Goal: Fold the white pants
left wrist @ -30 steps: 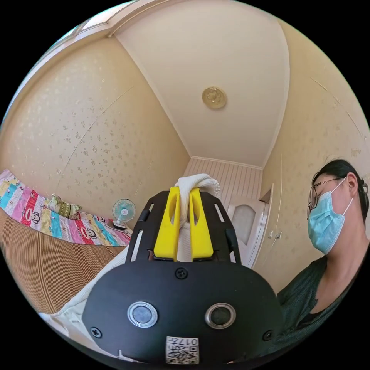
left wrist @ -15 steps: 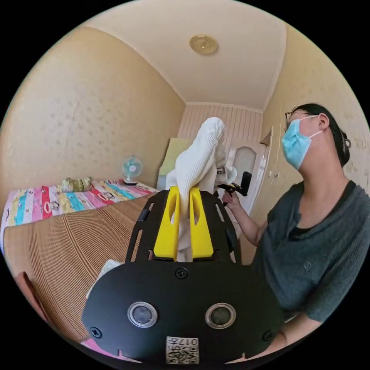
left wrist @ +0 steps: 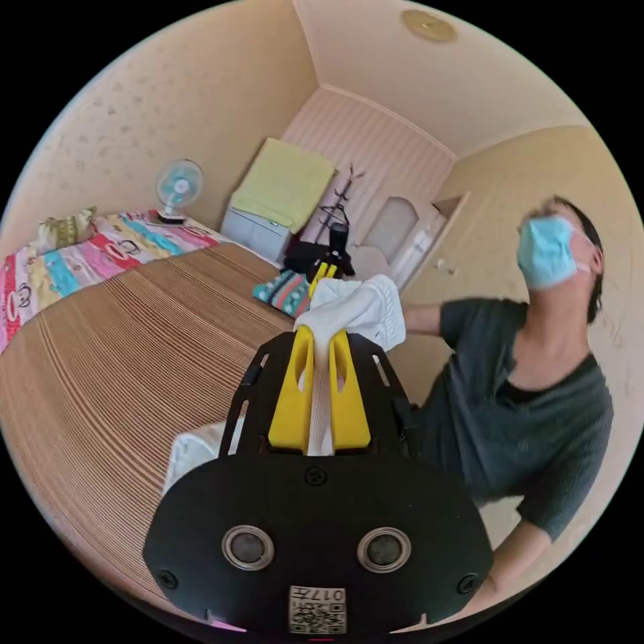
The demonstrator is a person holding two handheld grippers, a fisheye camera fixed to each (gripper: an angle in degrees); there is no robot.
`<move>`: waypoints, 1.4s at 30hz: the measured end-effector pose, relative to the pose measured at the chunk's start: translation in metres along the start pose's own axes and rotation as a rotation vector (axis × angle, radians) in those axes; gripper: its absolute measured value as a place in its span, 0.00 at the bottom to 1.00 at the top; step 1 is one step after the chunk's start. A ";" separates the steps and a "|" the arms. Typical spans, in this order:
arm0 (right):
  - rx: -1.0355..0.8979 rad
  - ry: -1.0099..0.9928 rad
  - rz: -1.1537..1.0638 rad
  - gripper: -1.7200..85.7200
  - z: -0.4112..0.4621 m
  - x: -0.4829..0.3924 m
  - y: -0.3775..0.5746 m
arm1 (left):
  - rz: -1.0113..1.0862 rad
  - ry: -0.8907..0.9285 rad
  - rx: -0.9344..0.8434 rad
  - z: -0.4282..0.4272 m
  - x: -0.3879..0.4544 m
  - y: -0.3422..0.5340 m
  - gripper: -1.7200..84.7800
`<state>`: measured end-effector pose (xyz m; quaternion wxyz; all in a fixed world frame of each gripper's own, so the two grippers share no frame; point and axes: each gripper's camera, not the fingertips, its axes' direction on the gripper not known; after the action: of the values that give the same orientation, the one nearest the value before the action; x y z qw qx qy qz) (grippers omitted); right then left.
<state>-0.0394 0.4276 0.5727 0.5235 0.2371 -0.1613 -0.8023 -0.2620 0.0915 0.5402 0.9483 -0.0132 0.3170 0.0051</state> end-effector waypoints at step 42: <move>-0.398 0.161 0.454 0.04 0.276 -0.115 0.350 | -0.610 -0.438 -0.346 -0.088 -0.095 0.412 0.05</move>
<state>0.1152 0.3962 1.0056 0.7364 0.1507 -0.0077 -0.6595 -0.3981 0.5002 0.5185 0.9353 -0.2641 0.0835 -0.2204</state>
